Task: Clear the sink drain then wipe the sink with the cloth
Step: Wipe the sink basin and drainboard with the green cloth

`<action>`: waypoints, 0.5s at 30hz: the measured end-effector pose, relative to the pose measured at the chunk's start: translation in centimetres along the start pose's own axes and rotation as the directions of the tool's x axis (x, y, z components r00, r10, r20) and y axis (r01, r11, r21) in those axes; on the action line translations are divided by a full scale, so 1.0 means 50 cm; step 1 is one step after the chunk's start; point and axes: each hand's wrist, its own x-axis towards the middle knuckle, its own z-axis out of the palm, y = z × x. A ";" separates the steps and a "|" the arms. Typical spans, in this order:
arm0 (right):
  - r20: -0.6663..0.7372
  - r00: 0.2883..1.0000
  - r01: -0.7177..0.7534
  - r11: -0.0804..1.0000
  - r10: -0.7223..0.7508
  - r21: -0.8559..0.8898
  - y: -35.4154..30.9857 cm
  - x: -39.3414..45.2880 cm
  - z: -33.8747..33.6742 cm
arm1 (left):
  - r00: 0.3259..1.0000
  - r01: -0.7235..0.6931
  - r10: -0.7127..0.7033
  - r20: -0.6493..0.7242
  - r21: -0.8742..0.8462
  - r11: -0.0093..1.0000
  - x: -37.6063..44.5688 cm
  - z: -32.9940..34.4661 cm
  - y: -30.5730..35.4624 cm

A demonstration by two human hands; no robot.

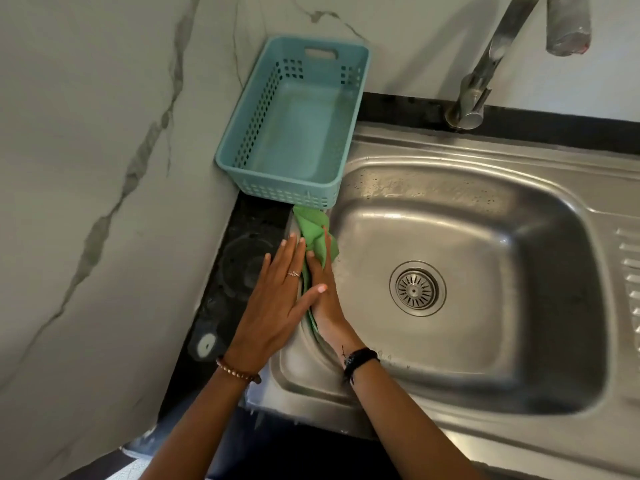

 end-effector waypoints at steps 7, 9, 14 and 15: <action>-0.066 0.996 -0.055 0.997 0.058 0.058 -0.017 0.101 -0.021 | 1.000 -0.013 0.009 0.021 0.211 0.977 0.045 0.015 0.005; -0.106 0.994 0.006 0.993 0.007 0.120 -0.039 0.141 -0.023 | 0.999 -0.031 0.025 0.027 0.234 0.972 0.061 0.013 0.007; -0.172 0.985 0.028 0.966 0.017 0.257 -0.064 0.221 -0.027 | 0.999 -0.054 0.054 0.008 0.296 0.954 0.092 0.010 0.010; -0.192 0.981 0.030 0.961 0.024 0.274 -0.064 0.231 -0.029 | 0.999 -0.050 0.050 0.010 0.297 0.953 0.096 0.010 0.010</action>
